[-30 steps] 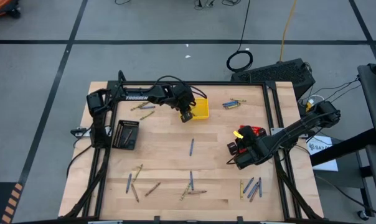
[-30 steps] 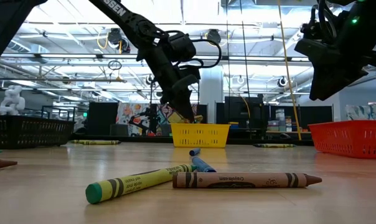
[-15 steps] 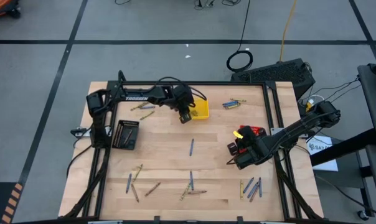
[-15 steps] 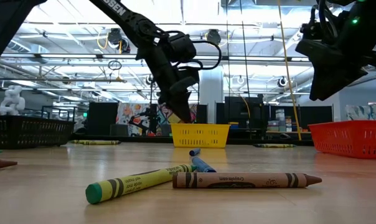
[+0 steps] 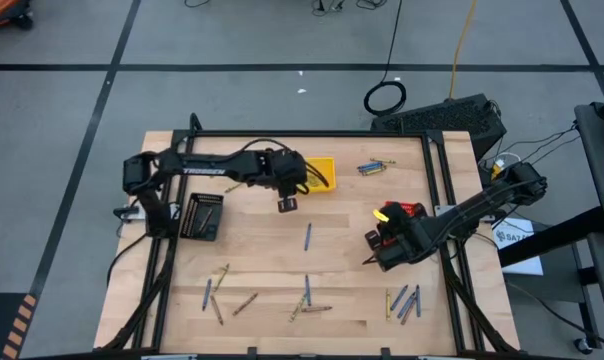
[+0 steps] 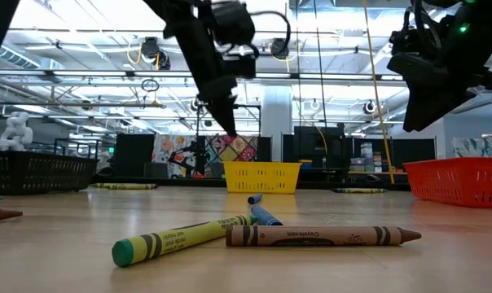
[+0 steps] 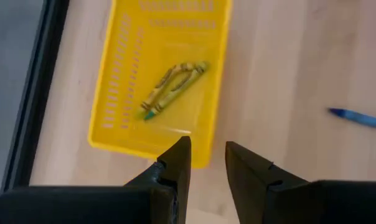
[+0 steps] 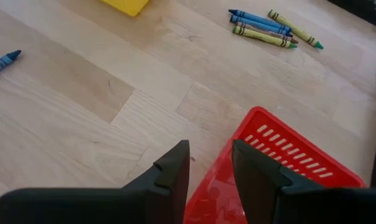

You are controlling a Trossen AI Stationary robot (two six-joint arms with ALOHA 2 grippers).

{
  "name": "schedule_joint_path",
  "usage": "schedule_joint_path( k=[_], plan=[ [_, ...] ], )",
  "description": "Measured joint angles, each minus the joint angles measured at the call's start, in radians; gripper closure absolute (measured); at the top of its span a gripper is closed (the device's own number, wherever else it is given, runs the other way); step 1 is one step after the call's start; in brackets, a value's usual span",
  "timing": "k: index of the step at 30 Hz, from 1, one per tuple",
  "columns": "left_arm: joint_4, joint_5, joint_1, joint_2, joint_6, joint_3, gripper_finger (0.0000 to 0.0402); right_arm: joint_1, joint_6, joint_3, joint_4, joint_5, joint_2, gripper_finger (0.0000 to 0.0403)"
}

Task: Sort crayons

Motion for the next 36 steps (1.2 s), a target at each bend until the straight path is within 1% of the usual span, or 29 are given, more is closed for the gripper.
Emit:
schedule_joint_path(
  k=[4, 7, 9, 13, 18, 20, 25, 27, 31, 36],
  plan=[
    [-0.081, 0.000, -0.038, -0.061, -0.040, 0.001, 0.0299, -0.010, -0.023, 0.000, 0.040, -0.014, 0.000, 0.0296],
    [-0.176, -0.001, -0.067, -0.094, -0.064, 0.000, 0.0299, -0.011, -0.093, 0.005, 0.084, -0.078, 0.000, 0.0296],
    [-0.238, -0.003, -0.086, -0.111, -0.080, 0.000, 0.0299, -0.010, -0.124, 0.028, 0.090, -0.112, 0.000, 0.0296],
    [-0.342, -0.003, -0.123, -0.122, -0.100, 0.000, 0.0299, -0.010, -0.179, 0.106, 0.091, -0.130, 0.000, 0.0296],
    [-0.378, -0.019, -0.169, -0.123, -0.133, -0.020, 0.0299, 0.000, -0.210, 0.196, 0.092, -0.144, 0.000, 0.0296],
    [-0.388, -0.034, -0.187, -0.123, -0.134, -0.031, 0.0299, 0.011, -0.207, 0.210, 0.090, -0.181, 0.000, 0.0296],
    [-0.446, -0.068, -0.232, -0.123, -0.173, -0.056, 0.0299, 0.049, -0.102, 0.214, 0.056, -0.294, 0.000, 0.0296],
    [-0.450, -0.090, -0.251, -0.123, -0.185, -0.069, 0.0299, 0.070, -0.045, 0.214, 0.031, -0.300, 0.000, 0.0296],
    [-0.446, -0.102, -0.287, -0.123, -0.197, -0.099, 0.0299, 0.117, 0.071, 0.214, -0.010, -0.327, 0.000, 0.0296],
    [-0.439, -0.116, -0.316, -0.123, -0.241, -0.118, 0.0299, 0.174, 0.198, 0.214, -0.008, -0.347, 0.007, 0.0296]
  ],
)
